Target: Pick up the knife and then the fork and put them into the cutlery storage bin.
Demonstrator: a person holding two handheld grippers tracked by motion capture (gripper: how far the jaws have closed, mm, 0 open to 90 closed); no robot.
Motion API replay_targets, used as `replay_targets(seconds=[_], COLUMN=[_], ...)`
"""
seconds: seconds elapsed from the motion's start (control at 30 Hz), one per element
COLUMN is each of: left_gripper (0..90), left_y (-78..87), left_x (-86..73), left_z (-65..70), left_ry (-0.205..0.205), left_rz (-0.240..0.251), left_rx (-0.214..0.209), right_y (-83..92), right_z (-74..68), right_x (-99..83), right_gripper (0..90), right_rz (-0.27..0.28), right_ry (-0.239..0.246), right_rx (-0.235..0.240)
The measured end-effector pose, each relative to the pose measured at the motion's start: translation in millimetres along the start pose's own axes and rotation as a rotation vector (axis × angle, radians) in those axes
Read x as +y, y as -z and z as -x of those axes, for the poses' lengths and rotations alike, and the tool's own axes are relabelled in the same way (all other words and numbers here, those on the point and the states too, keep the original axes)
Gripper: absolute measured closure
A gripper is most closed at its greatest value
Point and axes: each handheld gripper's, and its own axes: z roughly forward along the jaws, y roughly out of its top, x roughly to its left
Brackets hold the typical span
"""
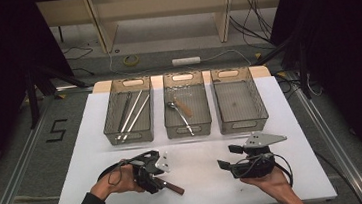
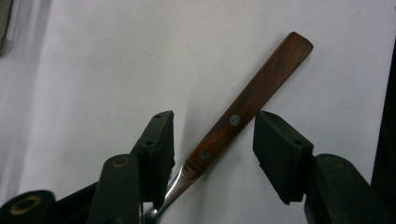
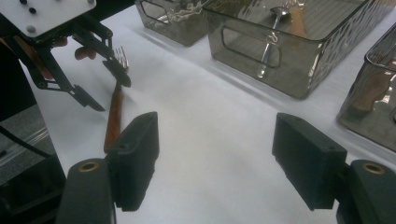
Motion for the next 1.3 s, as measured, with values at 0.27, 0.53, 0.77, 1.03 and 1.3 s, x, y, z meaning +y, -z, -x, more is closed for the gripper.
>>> replay_targets(seconds=[0.27,0.53,0.77,1.03,1.3], left_gripper=[51.2,53.5,55.5,59.8,65.9], left_y=[-3.4,-7.7,-11.9,-12.8,-12.4], left_x=[2.5,4.3,5.0,6.1,5.2], left_z=[0.6,0.4,0.1,-0.9,-0.3], left_ry=[-0.04,-0.053,-0.059,-0.055,-0.065], left_rz=[-0.035,-0.054,-0.078,-0.087,-0.08], left_rx=[-0.016,-0.029,-0.046,-0.06,-0.077], right_y=[-0.6,-0.6,-0.2,-0.2,-0.8], right_z=[0.0,-0.3,0.2,0.2,-0.1], right_x=[0.2,0.5,0.8,0.9,1.1], right_gripper=[32.9,33.0,33.2,33.3,33.4], right_rz=[-0.003,-0.005,-0.002,-0.003,-0.005], right_ry=[0.004,0.005,0.005,0.006,0.009], right_rx=[0.001,0.001,0.001,0.001,0.003])
